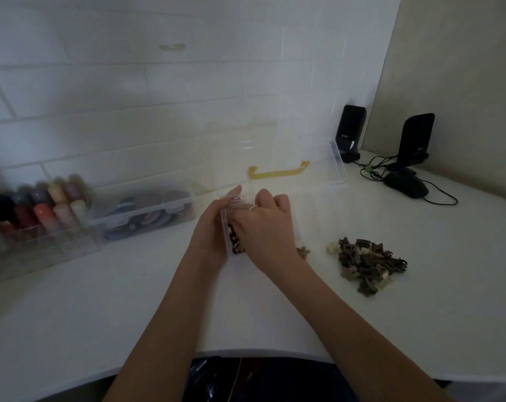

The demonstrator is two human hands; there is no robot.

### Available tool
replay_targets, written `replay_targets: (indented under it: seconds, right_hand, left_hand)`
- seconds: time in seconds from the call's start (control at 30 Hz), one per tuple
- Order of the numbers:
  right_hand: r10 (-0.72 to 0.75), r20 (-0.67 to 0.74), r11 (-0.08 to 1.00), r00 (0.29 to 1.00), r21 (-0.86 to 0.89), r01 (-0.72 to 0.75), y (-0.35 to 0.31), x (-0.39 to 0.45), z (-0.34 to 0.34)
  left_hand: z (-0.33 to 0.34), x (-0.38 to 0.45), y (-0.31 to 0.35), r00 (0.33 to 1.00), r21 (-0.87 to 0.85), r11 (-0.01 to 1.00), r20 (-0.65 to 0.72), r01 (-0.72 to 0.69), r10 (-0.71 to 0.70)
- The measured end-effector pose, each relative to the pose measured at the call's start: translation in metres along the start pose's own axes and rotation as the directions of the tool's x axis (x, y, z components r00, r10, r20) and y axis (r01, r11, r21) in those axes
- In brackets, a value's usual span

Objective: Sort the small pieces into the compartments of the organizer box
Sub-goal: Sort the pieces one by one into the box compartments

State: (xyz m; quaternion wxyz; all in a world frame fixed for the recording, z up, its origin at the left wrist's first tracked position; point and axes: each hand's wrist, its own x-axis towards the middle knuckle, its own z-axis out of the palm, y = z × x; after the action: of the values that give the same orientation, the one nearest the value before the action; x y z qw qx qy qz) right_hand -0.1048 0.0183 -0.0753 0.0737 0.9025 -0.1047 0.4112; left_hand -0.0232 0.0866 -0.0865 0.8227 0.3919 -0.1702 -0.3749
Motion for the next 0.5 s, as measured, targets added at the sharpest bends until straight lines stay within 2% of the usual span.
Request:
replay_targets:
  seconds: [0.07,0.23,0.33,0.4,0.5]
  right_hand:
    - [-0.051,0.046,0.999,0.998,0.021,0.05,-0.001,-0.005,-0.001]
    - [-0.078,0.046,0.959,0.996,0.276,0.062,0.02,-0.03,-0.013]
    - [0.106,-0.016,0.922,0.994,0.376,-0.092,0.04,-0.047,-0.035]
    - [0.255,-0.038,0.909,0.966,0.35,-0.226,0.058,-0.063,-0.048]
    - [0.464,0.088,0.849,0.881,0.242,-0.471,0.072,-0.081,-0.058]
  left_hand:
    - [-0.002,0.003,0.001,1.0,-0.011,1.0,-0.02,0.016,-0.017]
    - [-0.004,0.003,0.001,1.0,-0.016,1.0,0.001,0.004,-0.004]
    - [-0.001,0.001,0.001,0.999,0.043,0.999,-0.02,-0.029,0.03]
    - [-0.003,0.002,0.0,0.996,0.093,0.994,-0.06,-0.058,0.064]
    - [-0.002,0.003,-0.001,0.995,0.108,0.993,-0.079,-0.054,0.062]
